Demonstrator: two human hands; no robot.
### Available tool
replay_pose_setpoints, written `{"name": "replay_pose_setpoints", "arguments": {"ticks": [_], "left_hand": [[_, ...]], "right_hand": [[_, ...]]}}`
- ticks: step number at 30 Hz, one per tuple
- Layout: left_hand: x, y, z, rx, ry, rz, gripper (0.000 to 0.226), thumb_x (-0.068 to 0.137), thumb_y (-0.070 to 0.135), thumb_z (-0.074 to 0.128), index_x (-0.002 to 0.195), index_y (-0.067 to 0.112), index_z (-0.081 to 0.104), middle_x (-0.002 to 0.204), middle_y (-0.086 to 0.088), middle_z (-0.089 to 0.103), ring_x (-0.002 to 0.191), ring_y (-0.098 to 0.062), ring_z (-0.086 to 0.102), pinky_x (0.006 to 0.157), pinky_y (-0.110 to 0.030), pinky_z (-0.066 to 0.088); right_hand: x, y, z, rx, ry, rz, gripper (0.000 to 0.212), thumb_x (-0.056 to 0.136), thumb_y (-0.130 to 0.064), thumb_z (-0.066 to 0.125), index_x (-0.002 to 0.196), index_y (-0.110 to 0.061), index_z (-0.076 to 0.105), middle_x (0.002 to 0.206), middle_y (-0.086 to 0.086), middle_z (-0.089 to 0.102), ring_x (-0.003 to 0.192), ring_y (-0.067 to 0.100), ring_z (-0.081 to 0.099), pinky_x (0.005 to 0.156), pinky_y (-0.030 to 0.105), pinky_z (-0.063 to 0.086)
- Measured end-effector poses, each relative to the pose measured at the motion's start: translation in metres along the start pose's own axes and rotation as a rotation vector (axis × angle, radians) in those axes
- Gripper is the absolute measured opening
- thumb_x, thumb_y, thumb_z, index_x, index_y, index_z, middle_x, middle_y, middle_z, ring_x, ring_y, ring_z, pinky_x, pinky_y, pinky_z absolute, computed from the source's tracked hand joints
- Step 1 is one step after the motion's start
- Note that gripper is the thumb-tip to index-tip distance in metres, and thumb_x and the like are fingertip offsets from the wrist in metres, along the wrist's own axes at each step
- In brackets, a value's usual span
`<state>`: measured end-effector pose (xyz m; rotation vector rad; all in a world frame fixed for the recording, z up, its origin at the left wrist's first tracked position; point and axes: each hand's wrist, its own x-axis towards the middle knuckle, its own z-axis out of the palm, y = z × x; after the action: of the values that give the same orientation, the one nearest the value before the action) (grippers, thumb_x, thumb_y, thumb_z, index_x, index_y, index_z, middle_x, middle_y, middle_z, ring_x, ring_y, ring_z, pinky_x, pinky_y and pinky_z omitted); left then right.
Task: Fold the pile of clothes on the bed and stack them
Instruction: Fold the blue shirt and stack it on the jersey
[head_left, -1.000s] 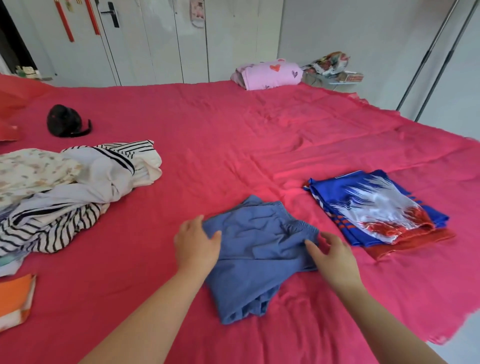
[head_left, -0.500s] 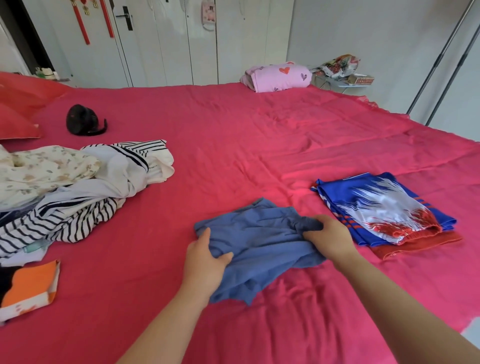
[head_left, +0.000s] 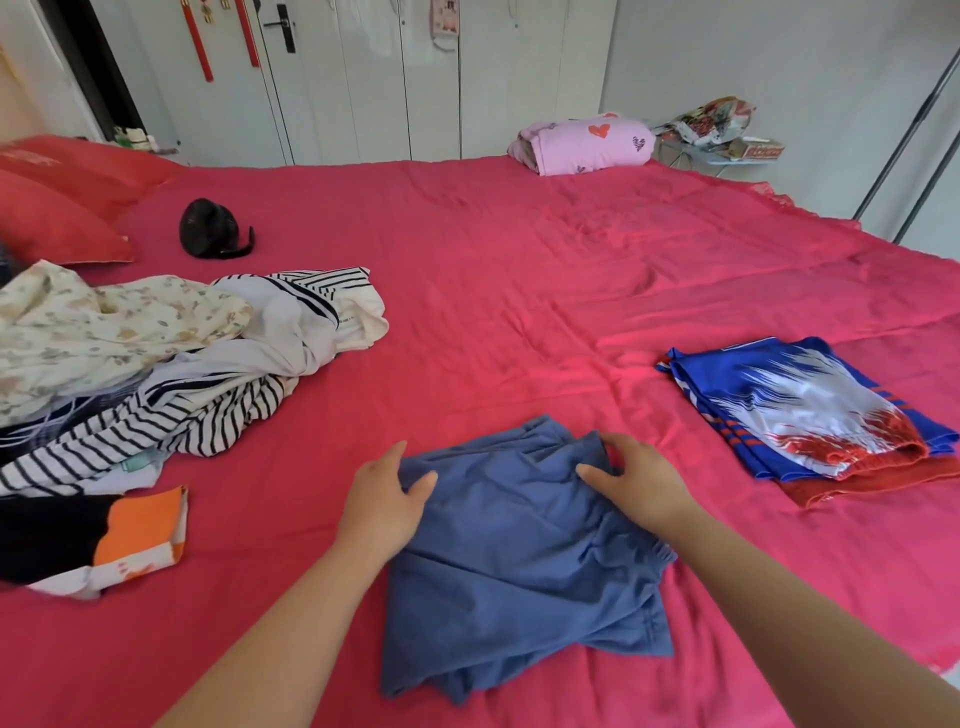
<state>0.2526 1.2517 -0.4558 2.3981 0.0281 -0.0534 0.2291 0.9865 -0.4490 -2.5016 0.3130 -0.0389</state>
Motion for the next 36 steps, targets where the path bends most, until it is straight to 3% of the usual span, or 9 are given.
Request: {"name": "replay_pose_setpoints", "arguments": {"ticks": [3, 5, 10, 14, 17, 23, 27, 30, 36], "left_hand": [[0.028, -0.006, 0.006, 0.121, -0.073, -0.044, 0.051, 0.092, 0.035, 0.053, 0.138, 0.014, 0.043, 0.136, -0.017, 0.046, 0.125, -0.030, 0.044, 0.103, -0.034, 0.036], [0.038, -0.009, 0.008, 0.183, -0.056, -0.047, 0.030, 0.091, 0.028, 0.056, 0.115, 0.011, 0.061, 0.119, -0.015, 0.060, 0.111, -0.031, 0.055, 0.089, -0.033, 0.043], [0.052, -0.012, 0.005, -0.010, 0.222, -0.058, 0.012, 0.090, 0.013, 0.056, 0.078, 0.010, 0.060, 0.085, -0.012, 0.066, 0.084, -0.029, 0.058, 0.059, -0.025, 0.023], [0.044, -0.010, 0.009, -0.059, 0.277, -0.080, 0.024, 0.091, 0.010, 0.053, 0.113, 0.002, 0.060, 0.114, -0.018, 0.062, 0.109, -0.032, 0.054, 0.088, -0.029, 0.036], [0.012, -0.002, 0.007, -0.038, 0.315, 0.188, 0.031, 0.088, 0.018, 0.059, 0.116, 0.004, 0.060, 0.116, -0.013, 0.061, 0.111, -0.030, 0.052, 0.097, -0.035, 0.036], [-0.089, -0.021, 0.007, 0.166, 0.023, 0.721, 0.053, 0.069, 0.063, 0.055, 0.110, 0.029, 0.061, 0.100, 0.006, 0.059, 0.096, -0.006, 0.048, 0.083, -0.023, 0.037], [-0.106, -0.037, -0.001, 0.350, -0.035, 0.817, 0.027, 0.068, 0.043, 0.063, 0.087, 0.026, 0.073, 0.080, 0.012, 0.063, 0.073, -0.006, 0.058, 0.063, -0.020, 0.047], [-0.115, -0.040, -0.005, 0.344, -0.053, 0.855, 0.009, 0.074, 0.027, 0.061, 0.071, 0.025, 0.069, 0.067, 0.011, 0.060, 0.057, -0.009, 0.060, 0.048, -0.016, 0.046], [-0.124, -0.036, -0.018, 0.380, -0.264, 0.749, 0.027, 0.082, 0.047, 0.050, 0.082, 0.028, 0.069, 0.081, 0.013, 0.062, 0.077, 0.001, 0.056, 0.070, -0.016, 0.043]], "right_hand": [[0.022, -0.002, 0.006, 0.030, 0.012, 0.068, 0.055, 0.081, -0.026, 0.068, 0.129, -0.009, 0.048, 0.121, 0.012, 0.059, 0.111, 0.027, 0.056, 0.085, 0.028, 0.041], [0.031, 0.001, 0.007, 0.014, 0.021, 0.085, 0.037, 0.082, -0.024, 0.067, 0.115, -0.010, 0.056, 0.102, 0.006, 0.063, 0.102, 0.026, 0.059, 0.072, 0.024, 0.036], [0.050, 0.003, -0.003, 0.091, 0.182, 0.119, 0.020, 0.085, -0.024, 0.063, 0.099, -0.010, 0.059, 0.081, 0.000, 0.058, 0.092, 0.026, 0.060, 0.063, 0.024, 0.029], [0.045, -0.007, 0.003, 0.014, 0.151, 0.100, 0.042, 0.088, -0.023, 0.058, 0.126, -0.007, 0.049, 0.120, 0.019, 0.056, 0.115, 0.035, 0.050, 0.092, 0.036, 0.040], [0.017, -0.012, 0.005, -0.084, 0.179, -0.109, 0.040, 0.086, -0.024, 0.061, 0.124, -0.014, 0.054, 0.121, 0.015, 0.054, 0.115, 0.035, 0.047, 0.097, 0.043, 0.040], [-0.049, 0.001, 0.001, -0.199, 0.035, -0.386, 0.029, 0.077, -0.036, 0.072, 0.103, -0.024, 0.069, 0.105, -0.004, 0.062, 0.100, 0.020, 0.056, 0.094, 0.033, 0.040], [-0.081, -0.001, -0.004, -0.227, -0.060, -0.595, 0.032, 0.067, -0.043, 0.070, 0.094, -0.026, 0.072, 0.093, -0.008, 0.067, 0.091, 0.010, 0.059, 0.085, 0.025, 0.042], [-0.090, 0.001, -0.004, -0.474, -0.162, -0.626, 0.011, 0.082, -0.033, 0.061, 0.088, -0.028, 0.070, 0.086, -0.007, 0.066, 0.087, 0.014, 0.061, 0.081, 0.026, 0.039], [-0.093, 0.002, -0.021, -0.346, -0.395, -0.488, 0.009, 0.085, -0.025, 0.062, 0.082, -0.024, 0.071, 0.084, -0.010, 0.069, 0.085, 0.002, 0.053, 0.069, 0.010, 0.033]]}}
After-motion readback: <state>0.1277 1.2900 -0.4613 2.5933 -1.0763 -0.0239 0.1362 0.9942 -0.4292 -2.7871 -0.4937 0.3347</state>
